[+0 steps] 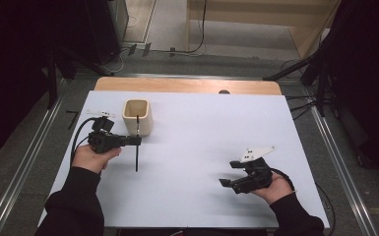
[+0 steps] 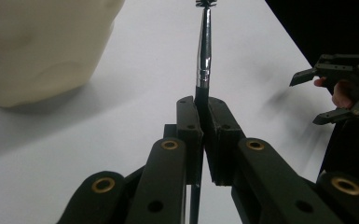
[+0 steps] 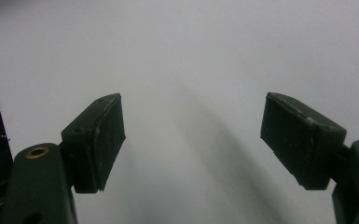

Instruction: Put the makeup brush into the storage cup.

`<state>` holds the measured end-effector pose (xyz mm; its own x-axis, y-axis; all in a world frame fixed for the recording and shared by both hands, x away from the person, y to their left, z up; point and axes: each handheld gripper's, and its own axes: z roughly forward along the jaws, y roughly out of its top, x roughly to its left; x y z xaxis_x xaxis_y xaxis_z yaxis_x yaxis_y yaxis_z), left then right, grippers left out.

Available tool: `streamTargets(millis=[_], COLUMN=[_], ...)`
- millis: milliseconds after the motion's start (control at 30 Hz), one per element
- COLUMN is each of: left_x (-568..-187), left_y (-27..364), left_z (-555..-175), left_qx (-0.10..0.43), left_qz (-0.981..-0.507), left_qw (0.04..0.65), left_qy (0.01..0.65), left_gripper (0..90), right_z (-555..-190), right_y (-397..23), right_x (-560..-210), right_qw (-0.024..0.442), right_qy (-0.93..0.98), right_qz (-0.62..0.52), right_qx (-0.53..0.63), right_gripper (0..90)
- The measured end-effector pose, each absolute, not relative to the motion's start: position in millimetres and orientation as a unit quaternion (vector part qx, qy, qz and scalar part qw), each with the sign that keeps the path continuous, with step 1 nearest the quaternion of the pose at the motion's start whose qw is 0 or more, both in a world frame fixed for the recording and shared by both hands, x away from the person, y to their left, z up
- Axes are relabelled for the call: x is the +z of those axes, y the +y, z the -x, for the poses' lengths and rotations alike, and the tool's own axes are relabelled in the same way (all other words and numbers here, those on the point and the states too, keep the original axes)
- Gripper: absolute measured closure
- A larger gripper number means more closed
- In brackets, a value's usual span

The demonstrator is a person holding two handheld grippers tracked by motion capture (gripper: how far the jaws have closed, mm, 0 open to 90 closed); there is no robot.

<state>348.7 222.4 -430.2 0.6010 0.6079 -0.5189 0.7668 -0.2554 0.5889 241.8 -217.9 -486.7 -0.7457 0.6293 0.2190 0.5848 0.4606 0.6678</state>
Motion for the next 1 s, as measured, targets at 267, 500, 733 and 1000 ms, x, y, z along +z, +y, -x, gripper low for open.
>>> streamTargets(millis=[267, 500, 733, 1000], left_x=[-426, -421, -414, -402], left_y=[226, 227, 228, 228], left_z=[-361, -369, -385, -391], left_qx=[-0.089, -0.096, -0.093, -0.082], left_qz=[-0.781, -0.777, -0.776, -0.78], left_qw=[0.436, 0.447, 0.457, 0.46], left_qy=[0.438, 0.433, 0.426, 0.418], left_gripper=[85.3, 85.3, 85.4, 85.3], right_z=[-242, -243, -243, -243], right_y=[-217, -217, -217, -217], right_x=[-487, -488, -488, -488], right_qw=[0.028, 0.028, 0.027, 0.025], right_qy=[0.855, 0.855, 0.855, 0.853], right_qz=[-0.355, -0.355, -0.357, -0.359], right_qx=[0.378, 0.378, 0.376, 0.377], right_gripper=[23.2, 23.2, 23.2, 23.1])
